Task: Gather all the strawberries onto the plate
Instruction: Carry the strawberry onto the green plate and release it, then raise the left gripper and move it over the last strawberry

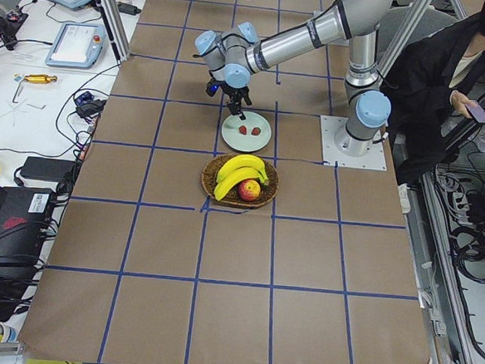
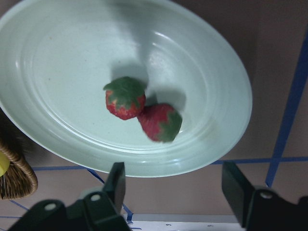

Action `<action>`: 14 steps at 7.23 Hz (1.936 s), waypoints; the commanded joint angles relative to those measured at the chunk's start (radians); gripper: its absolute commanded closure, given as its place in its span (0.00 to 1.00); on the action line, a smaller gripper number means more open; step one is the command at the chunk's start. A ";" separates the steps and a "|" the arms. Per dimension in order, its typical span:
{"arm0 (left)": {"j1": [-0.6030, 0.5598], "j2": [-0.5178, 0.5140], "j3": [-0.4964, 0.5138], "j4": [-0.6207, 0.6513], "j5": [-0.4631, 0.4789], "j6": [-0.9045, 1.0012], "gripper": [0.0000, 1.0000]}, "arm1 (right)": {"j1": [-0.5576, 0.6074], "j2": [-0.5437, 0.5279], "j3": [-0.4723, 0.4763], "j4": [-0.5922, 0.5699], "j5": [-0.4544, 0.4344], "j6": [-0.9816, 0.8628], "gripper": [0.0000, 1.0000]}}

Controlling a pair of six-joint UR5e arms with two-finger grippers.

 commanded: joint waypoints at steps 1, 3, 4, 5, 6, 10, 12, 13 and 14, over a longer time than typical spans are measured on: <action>-0.018 0.012 0.059 0.005 -0.165 -0.053 0.00 | -0.002 0.000 -0.001 -0.002 -0.011 -0.001 0.00; -0.099 -0.005 0.061 0.139 -0.232 -0.243 0.00 | -0.003 -0.005 -0.009 -0.022 -0.030 0.002 0.00; -0.128 -0.014 0.056 0.195 -0.316 -0.315 0.00 | -0.005 -0.005 -0.009 -0.022 -0.030 0.002 0.00; -0.154 -0.022 0.056 0.199 -0.350 -0.381 0.00 | -0.008 -0.006 -0.009 -0.022 -0.037 0.002 0.00; -0.182 -0.037 0.056 0.202 -0.393 -0.421 0.00 | -0.024 -0.009 -0.009 -0.022 -0.046 -0.003 0.00; -0.266 -0.111 0.053 0.253 -0.487 -0.532 0.00 | -0.057 -0.012 0.000 -0.017 -0.047 0.002 0.00; -0.282 -0.144 0.053 0.265 -0.527 -0.595 0.00 | -0.057 -0.011 0.000 -0.016 -0.045 0.002 0.00; -0.283 -0.164 0.053 0.266 -0.525 -0.594 0.00 | -0.057 -0.011 0.000 -0.017 -0.045 0.002 0.00; -0.284 -0.175 0.053 0.266 -0.524 -0.589 0.05 | -0.057 -0.011 0.000 -0.016 -0.045 0.000 0.00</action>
